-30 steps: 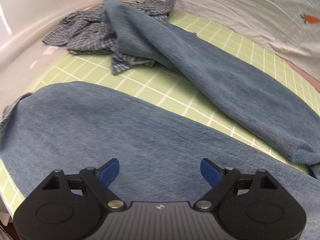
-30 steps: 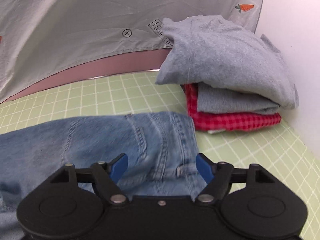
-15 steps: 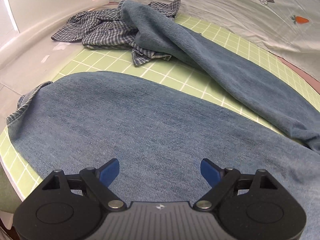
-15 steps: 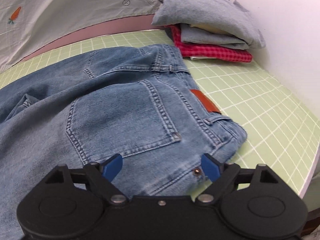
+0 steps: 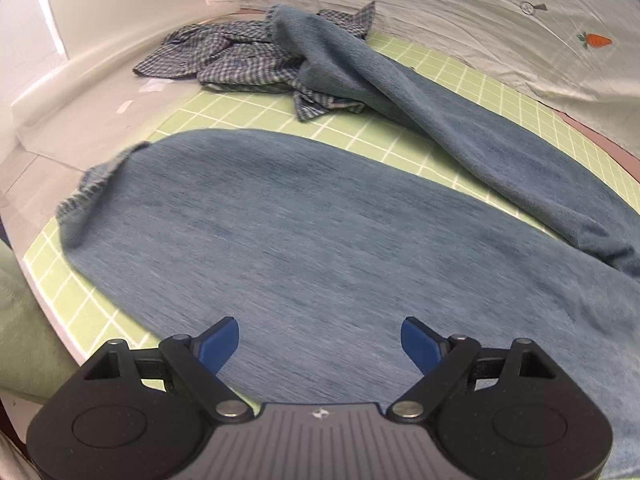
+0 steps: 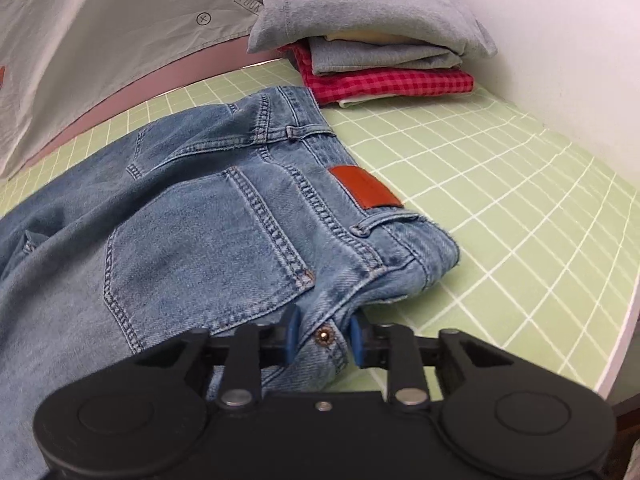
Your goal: Fold clothes
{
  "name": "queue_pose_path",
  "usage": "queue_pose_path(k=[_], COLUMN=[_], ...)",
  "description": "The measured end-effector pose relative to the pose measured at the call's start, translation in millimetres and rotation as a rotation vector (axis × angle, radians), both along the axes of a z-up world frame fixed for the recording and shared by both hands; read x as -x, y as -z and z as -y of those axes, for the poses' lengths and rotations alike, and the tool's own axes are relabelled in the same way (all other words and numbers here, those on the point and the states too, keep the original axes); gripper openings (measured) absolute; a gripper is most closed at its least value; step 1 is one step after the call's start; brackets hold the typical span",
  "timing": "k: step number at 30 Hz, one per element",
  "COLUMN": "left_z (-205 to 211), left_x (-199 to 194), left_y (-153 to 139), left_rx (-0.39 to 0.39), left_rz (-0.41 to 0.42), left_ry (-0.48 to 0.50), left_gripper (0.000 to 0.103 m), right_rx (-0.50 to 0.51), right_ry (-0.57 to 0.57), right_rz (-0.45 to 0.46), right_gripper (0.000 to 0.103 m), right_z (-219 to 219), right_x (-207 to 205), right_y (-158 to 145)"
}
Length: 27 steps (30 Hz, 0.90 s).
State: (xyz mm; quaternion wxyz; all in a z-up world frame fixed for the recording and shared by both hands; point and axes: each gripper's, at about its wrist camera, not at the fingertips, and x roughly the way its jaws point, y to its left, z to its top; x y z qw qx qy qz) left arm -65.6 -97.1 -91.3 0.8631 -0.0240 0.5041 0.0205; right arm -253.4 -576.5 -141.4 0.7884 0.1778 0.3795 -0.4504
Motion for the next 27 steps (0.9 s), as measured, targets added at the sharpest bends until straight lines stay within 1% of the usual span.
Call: queue_pose_path(k=[2,3,5,9,10,11,12,13,14,15,19,22,25,27], left_z=[-12,-18,-30,-54,-60,-66,-72,-78,-86,-95,-125,-147,-157,-163], left_x=[-4,-6,-10,-19,-21,-23,-25,-27,-31,-37,-59,-78,-92,-102], left_y=[-1,-2,-3,-5,-6,-6,-7,-8,-8,-8,-3,4,12,17], left_rx=[-0.013,-0.02,-0.033,-0.06,-0.066,-0.073,-0.08,-0.086,-0.097,-0.108,-0.136,-0.122,-0.12,-0.093], left_rz=[0.008,0.012,0.02,0.036,0.04,0.044,0.048,0.052,0.056,0.059,0.056,0.027,0.003,-0.027], left_ry=[-0.019,-0.028,-0.046,-0.083,-0.093,-0.102,-0.111,-0.121,-0.126,-0.127,-0.122,-0.096,-0.061,-0.026], left_gripper=[0.089,0.089,0.089,0.089,0.089,0.089,0.089,0.089,0.088,0.088,0.088,0.088,0.088,0.088], right_rx=[0.021,0.018,0.023,0.04,0.045,0.05,0.057,0.067,0.076,0.083,0.093,0.078,0.062,0.049], right_ry=[0.049,0.092,0.122,0.099,0.099,0.113,0.13,0.142,0.154,0.155,0.14,0.12,0.093,0.077], right_rz=[-0.037,-0.048,-0.07,-0.123,-0.136,-0.146,-0.148,-0.144,-0.138,-0.135,-0.123,-0.113,-0.113,-0.118], right_gripper=[0.021,0.021,0.022,0.027,0.035,0.047,0.054,0.067,0.076,0.078,0.08,0.08,0.081,0.081], right_z=[7,15,24,25,24,22,18,14,9,2,-28,-51,-73,-89], right_x=[15,25,38,33,31,28,26,24,22,17,-6,-25,-46,-61], right_y=[1,2,2,-2,-3,-5,-7,-9,-12,-14,-21,-22,-20,-17])
